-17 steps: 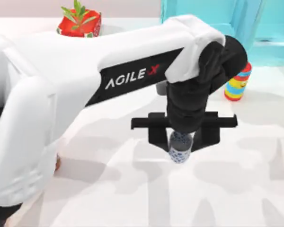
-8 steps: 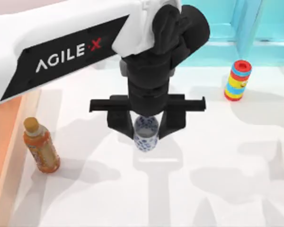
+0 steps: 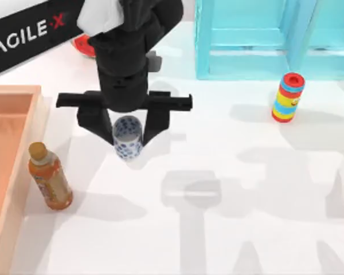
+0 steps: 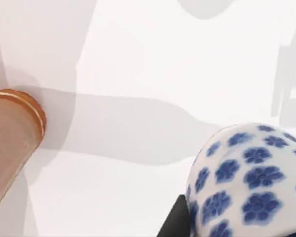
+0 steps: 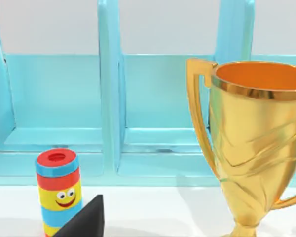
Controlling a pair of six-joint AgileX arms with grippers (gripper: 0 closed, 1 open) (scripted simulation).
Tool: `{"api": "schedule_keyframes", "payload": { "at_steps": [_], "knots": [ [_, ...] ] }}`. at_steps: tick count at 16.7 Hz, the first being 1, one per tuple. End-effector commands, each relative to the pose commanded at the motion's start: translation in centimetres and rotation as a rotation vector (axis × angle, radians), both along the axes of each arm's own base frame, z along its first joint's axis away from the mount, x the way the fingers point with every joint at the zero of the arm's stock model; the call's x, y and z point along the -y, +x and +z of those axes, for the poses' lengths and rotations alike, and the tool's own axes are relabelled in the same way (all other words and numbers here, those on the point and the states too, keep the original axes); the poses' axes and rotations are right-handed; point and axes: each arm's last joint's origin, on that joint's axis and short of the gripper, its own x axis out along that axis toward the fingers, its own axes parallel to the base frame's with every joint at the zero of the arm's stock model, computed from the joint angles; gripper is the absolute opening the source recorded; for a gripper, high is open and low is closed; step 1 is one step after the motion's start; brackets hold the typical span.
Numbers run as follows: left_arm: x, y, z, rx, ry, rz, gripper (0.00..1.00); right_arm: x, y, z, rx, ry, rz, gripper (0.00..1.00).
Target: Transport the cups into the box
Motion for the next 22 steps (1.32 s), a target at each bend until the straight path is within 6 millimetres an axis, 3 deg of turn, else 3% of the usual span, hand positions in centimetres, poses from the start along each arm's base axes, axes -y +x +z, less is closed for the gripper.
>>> {"api": "schedule_keyframes", "payload": {
  "at_steps": [2, 5, 8, 11, 14, 19, 22],
  "knots": [
    [-4.9, 2.0, 0.5, -0.008, 0.000, -0.004, 0.00, 0.0, 0.0, 0.0, 0.000, 0.000, 0.000, 1.00],
    [-14.0, 3.8, 1.6, -0.006, -0.009, 0.004, 0.00, 0.0, 0.0, 0.0, 0.000, 0.000, 0.000, 1.00],
    [-22.5, 3.2, 2.7, 0.004, -0.018, 0.016, 0.00, 0.0, 0.0, 0.0, 0.000, 0.000, 0.000, 1.00],
    [-28.1, 1.4, 3.6, 0.015, -0.022, 0.020, 0.00, 0.0, 0.0, 0.0, 0.000, 0.000, 0.000, 1.00],
    [-30.3, 0.3, 4.0, 0.021, -0.023, 0.021, 0.00, 0.0, 0.0, 0.0, 0.000, 0.000, 0.000, 1.00],
    [-30.3, 0.3, 3.9, 0.022, -0.021, 0.016, 0.00, 0.0, 0.0, 0.0, 0.000, 0.000, 0.000, 1.00],
    [-30.4, 0.4, 2.1, 0.024, -0.020, 0.017, 0.00, 0.0, 0.0, 0.0, 0.000, 0.000, 0.000, 1.00]
  ]
}}
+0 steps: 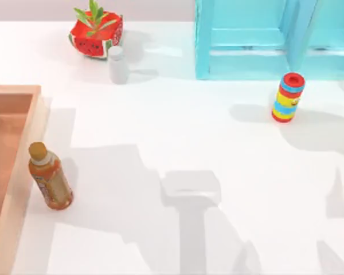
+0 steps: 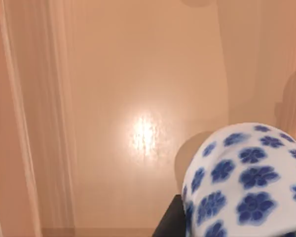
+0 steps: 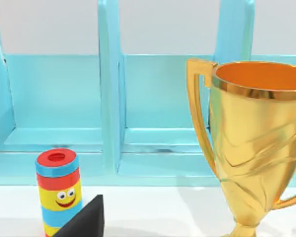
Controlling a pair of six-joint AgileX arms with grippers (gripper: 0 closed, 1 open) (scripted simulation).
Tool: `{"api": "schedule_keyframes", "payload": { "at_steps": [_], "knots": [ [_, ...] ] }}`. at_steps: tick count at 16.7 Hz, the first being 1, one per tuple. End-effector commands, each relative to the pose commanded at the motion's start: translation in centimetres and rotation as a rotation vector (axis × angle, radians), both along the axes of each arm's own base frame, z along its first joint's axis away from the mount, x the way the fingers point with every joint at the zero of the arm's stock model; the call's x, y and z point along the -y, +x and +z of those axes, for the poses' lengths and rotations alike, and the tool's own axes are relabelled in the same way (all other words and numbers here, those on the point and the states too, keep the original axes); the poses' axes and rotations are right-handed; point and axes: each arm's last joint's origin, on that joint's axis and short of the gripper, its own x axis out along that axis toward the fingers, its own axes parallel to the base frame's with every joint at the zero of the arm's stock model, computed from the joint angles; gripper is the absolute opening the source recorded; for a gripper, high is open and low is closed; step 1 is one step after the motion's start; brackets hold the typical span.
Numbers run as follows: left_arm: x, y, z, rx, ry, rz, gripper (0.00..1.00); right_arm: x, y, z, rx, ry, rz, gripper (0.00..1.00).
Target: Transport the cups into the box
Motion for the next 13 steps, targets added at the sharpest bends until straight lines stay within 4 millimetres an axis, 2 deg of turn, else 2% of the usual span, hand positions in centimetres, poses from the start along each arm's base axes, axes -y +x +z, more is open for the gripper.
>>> {"api": "schedule_keyframes", "payload": {
  "at_steps": [4, 6, 9, 13],
  "knots": [
    [-0.1, -0.2, -3.9, 0.001, -0.001, 0.004, 0.00, 0.0, 0.0, 0.0, 0.000, 0.000, 0.000, 1.00],
    [-0.1, -0.2, -4.7, -0.003, -0.003, 0.004, 0.00, 0.0, 0.0, 0.0, 0.000, 0.000, 0.000, 1.00],
    [-0.1, -0.2, -4.7, -0.003, -0.003, 0.004, 0.00, 0.0, 0.0, 0.0, 0.000, 0.000, 0.000, 1.00],
    [-0.1, -0.2, -4.7, -0.003, -0.003, 0.004, 0.30, 0.0, 0.0, 0.0, 0.000, 0.000, 0.000, 1.00]
  ]
}}
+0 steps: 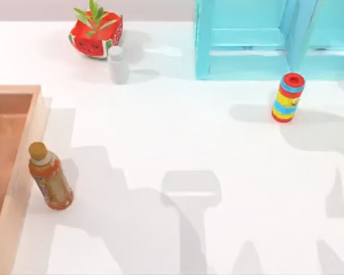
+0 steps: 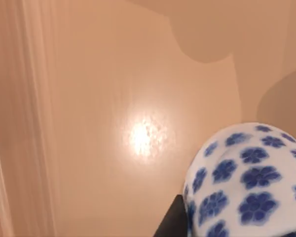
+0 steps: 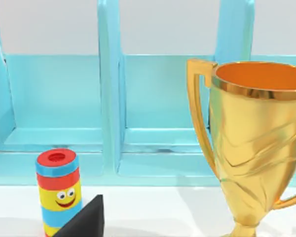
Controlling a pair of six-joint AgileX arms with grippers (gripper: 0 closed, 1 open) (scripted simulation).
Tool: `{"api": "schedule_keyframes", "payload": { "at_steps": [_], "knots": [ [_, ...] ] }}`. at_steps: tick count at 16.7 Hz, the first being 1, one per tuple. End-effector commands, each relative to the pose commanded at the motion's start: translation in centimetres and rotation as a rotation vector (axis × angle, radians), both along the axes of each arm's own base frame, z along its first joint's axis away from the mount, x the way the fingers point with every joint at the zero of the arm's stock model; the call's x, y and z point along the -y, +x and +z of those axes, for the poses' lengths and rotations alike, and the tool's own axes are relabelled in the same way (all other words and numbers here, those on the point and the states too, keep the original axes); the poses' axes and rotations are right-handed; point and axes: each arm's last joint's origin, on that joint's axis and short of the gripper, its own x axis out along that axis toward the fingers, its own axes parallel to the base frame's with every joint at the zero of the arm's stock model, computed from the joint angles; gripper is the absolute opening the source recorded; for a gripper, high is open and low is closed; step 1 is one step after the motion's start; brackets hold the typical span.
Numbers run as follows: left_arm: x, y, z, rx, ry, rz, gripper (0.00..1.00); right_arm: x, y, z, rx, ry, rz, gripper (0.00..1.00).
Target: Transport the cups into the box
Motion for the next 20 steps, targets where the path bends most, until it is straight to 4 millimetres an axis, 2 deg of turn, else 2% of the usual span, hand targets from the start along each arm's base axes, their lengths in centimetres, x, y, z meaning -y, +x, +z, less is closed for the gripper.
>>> {"api": "schedule_keyframes", "payload": {
  "at_steps": [9, 20],
  "knots": [
    [0.00, 0.00, 0.00, 0.000, 0.000, 0.000, 0.98, 0.00, 0.00, 0.00, 0.000, 0.000, 0.000, 1.00],
    [0.00, 0.10, 0.36, -0.001, -0.001, 0.000, 1.00, 0.00, 0.00, 0.00, 0.000, 0.000, 0.000, 1.00]
  ]
}}
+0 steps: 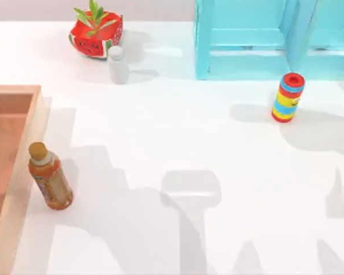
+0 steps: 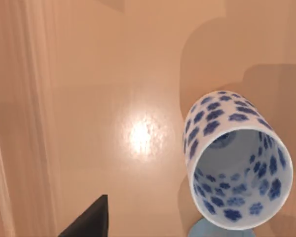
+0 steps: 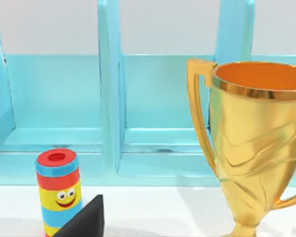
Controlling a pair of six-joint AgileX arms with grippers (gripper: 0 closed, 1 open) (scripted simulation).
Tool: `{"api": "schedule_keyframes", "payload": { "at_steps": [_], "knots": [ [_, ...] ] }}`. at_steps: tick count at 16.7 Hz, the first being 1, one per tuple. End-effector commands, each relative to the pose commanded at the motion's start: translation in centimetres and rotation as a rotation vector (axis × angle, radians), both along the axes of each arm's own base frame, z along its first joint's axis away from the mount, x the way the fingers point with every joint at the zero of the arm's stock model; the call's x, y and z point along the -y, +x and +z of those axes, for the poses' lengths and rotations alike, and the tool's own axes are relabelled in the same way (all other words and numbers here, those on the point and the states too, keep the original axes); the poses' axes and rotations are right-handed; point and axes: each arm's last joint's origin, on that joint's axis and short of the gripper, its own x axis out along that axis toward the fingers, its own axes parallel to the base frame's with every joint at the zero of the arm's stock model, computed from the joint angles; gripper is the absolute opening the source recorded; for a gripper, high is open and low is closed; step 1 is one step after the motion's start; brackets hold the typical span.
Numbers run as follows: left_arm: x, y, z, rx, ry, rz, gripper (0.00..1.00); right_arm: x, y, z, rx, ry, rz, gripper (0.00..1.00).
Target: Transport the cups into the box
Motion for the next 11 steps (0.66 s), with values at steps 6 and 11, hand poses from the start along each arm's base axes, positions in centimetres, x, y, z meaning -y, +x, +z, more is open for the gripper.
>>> {"api": "schedule_keyframes", "payload": {
  "at_steps": [6, 11],
  "knots": [
    [-0.2, 0.4, 6.5, -0.001, -0.003, 0.002, 1.00, 0.0, 0.0, 0.0, 0.000, 0.000, 0.000, 1.00],
    [0.1, -0.1, 9.7, 0.001, 0.002, -0.001, 1.00, 0.0, 0.0, 0.0, 0.000, 0.000, 0.000, 1.00]
  ]
}}
